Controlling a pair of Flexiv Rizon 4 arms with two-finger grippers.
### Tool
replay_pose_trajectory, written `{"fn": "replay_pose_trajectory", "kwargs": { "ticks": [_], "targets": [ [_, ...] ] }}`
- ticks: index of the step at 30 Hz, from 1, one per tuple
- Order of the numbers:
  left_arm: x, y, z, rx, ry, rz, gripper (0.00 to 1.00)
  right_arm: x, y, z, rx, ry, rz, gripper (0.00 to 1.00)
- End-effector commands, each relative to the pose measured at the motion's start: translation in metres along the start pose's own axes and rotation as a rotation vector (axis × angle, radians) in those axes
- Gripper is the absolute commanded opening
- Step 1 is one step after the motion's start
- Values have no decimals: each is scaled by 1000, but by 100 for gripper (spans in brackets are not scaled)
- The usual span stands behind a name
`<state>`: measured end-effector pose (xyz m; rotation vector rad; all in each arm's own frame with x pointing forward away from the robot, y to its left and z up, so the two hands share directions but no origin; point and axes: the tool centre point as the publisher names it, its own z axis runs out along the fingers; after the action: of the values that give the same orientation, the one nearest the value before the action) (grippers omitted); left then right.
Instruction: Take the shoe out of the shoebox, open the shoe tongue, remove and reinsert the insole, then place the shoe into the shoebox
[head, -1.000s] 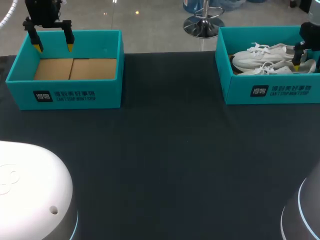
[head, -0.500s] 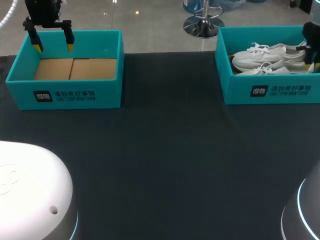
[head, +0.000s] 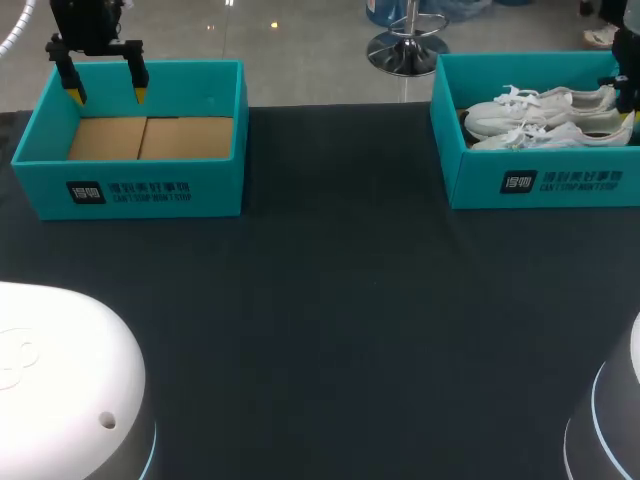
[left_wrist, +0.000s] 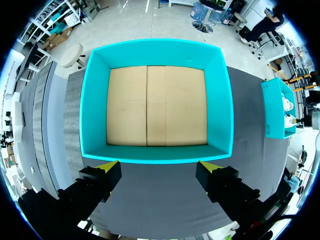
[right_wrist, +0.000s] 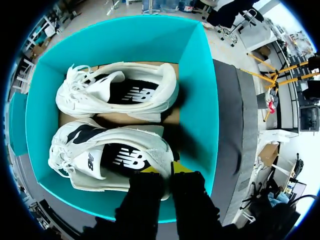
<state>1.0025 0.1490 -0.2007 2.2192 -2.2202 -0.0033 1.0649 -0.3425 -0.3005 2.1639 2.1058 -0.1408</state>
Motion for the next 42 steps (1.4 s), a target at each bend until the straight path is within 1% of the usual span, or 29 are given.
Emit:
{"fn": "replay_pose_trajectory", "kwargs": {
  "ticks": [1, 4, 8, 10, 12, 16, 18, 21, 23, 42],
  "targets": [
    [0, 1, 0, 0, -1, 0, 100, -9, -2, -44, -17, 3, 7, 0],
    [0, 1, 0, 0, -1, 0, 100, -13, 3, -73, -49, 2, 9, 0],
    [0, 1, 0, 0, -1, 0, 100, -18, 8, -117, -87, -7, 4, 0],
    [0, 1, 0, 0, -1, 0, 100, -19, 9, -140, -91, -21, 0, 0],
    [0, 1, 0, 0, -1, 0, 100, -20, 9, -163, -112, -32, 2, 0],
    [0, 1, 0, 0, -1, 0, 100, -26, 6, -203, -158, -64, 23, 0],
    [0, 1, 0, 0, -1, 0, 100, -25, 5, -217, -167, -75, 25, 0],
    [0, 1, 0, 0, -1, 0, 100, -20, 5, -224, -163, -80, 12, 0],
    [0, 1, 0, 0, -1, 0, 100, -15, 5, -223, -124, -71, -5, 0],
    [0, 1, 0, 0, -1, 0, 100, -15, 5, -223, -124, -71, -5, 0]
  ]
}}
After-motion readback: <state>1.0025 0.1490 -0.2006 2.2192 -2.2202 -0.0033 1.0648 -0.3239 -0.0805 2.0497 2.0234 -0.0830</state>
